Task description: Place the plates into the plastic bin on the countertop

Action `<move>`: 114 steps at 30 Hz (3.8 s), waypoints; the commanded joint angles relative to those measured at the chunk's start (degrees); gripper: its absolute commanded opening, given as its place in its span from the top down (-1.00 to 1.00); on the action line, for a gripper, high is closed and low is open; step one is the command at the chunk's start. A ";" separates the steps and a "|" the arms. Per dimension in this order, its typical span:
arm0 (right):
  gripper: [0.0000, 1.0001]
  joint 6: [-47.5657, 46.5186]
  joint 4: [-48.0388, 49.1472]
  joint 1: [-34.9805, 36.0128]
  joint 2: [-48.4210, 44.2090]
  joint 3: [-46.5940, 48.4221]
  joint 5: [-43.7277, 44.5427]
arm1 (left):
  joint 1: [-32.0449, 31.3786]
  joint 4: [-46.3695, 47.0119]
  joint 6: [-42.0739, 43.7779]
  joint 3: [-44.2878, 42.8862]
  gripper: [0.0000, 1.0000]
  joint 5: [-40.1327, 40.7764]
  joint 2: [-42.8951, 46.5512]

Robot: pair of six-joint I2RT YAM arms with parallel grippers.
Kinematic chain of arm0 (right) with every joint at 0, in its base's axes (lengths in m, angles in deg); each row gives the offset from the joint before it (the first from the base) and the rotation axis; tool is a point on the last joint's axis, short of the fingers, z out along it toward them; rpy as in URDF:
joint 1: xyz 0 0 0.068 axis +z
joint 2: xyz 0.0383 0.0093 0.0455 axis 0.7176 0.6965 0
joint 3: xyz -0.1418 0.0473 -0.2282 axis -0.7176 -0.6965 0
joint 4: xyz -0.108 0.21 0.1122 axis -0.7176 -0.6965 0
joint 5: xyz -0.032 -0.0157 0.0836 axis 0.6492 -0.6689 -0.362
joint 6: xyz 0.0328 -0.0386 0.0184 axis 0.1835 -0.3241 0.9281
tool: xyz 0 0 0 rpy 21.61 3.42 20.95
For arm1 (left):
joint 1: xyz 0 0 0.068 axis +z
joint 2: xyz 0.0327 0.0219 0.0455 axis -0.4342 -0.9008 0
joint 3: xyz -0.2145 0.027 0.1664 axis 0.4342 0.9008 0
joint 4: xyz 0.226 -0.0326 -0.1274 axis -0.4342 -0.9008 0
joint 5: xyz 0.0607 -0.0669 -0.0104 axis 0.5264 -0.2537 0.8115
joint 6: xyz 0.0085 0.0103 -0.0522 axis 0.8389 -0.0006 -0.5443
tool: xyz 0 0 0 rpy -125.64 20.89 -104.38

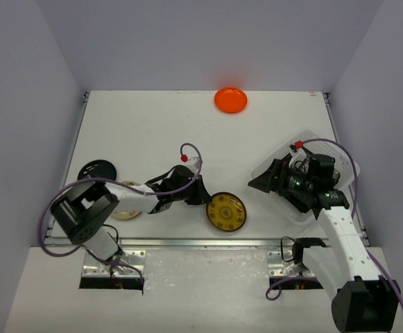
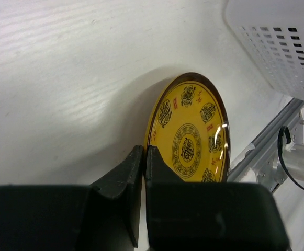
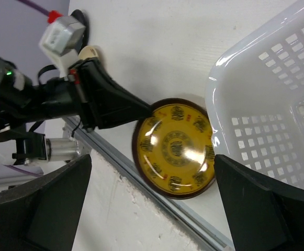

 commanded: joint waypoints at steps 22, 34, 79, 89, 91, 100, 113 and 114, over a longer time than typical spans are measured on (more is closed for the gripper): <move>1.00 2.12 13.21 13.48 6.13 -6.12 -1.73 | -0.32 -15.57 1.01 -3.98 0.56 4.36 31.08; 1.00 25.73 3.28 -20.39 -11.34 -8.12 23.60 | 3.98 -52.35 -9.60 -6.61 -1.00 50.84 50.51; -0.98 8.01 -0.57 -19.79 -5.10 7.49 1.11 | 29.09 -72.43 -38.22 0.01 -1.00 37.54 34.31; -0.98 7.48 0.52 -19.79 -1.93 8.96 0.39 | 28.73 -66.60 -33.62 -0.50 -1.00 31.57 17.16; -0.98 7.48 0.66 -19.79 -0.92 8.96 -0.19 | 28.53 -64.54 -33.54 0.72 -1.00 30.87 16.34; -0.98 7.39 0.08 -19.79 -1.32 9.73 -0.04 | 26.59 -49.84 -21.79 -1.38 -0.66 26.13 7.96; -0.98 6.83 -2.05 -19.79 -2.86 10.71 0.52 | 20.34 -36.22 -12.80 -6.21 -0.21 26.99 0.60; -0.98 6.74 -2.21 -19.79 -2.95 10.76 0.52 | 20.34 -35.06 -12.53 -6.06 -0.17 27.01 0.70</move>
